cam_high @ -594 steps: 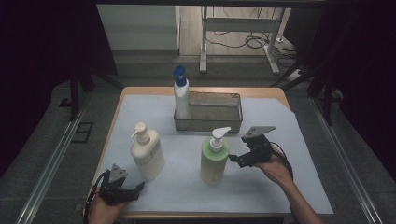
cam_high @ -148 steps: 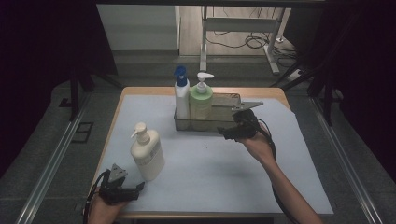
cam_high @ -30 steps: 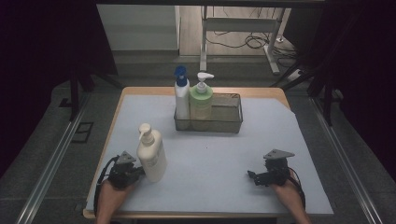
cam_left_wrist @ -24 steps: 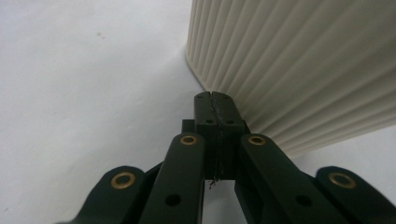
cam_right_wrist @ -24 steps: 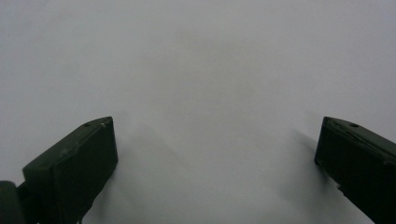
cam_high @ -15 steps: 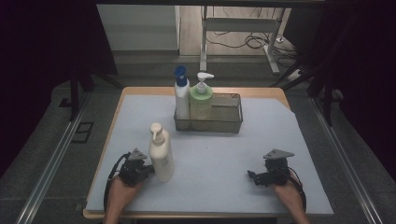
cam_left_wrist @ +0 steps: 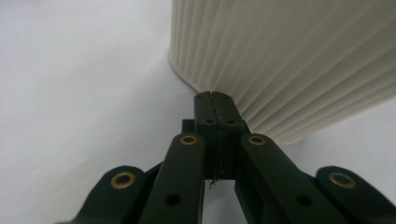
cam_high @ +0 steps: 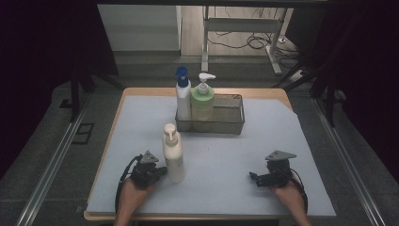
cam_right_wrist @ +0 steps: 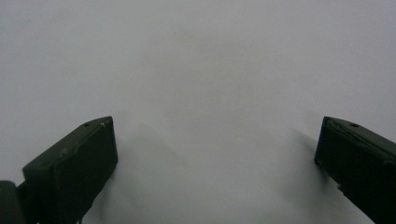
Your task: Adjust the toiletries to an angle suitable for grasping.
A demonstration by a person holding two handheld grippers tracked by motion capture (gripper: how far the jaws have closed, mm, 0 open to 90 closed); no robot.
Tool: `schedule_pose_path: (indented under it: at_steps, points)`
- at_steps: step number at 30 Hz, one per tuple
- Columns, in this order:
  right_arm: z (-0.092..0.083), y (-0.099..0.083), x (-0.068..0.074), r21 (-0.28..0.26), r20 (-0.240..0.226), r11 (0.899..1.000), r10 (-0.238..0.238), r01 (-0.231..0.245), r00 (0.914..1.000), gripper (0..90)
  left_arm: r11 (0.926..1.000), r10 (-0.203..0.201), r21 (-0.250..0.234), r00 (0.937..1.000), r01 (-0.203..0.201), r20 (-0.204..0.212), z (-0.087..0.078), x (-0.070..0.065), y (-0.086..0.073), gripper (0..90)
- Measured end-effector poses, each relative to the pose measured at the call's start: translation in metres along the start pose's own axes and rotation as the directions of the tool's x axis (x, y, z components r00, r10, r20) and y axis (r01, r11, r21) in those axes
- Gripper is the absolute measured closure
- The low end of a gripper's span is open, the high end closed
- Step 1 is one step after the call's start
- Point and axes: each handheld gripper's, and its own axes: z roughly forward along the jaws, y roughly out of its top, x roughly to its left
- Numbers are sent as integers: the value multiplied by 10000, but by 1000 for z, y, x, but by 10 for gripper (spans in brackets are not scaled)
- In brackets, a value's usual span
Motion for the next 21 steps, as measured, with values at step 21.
schedule_pose_path:
  at_steps: [21]
  points:
    - [0,0,0,-22,2,10000,0,0,10000,0,9971,760,1,9948,-762,680,26,-39,19,894]
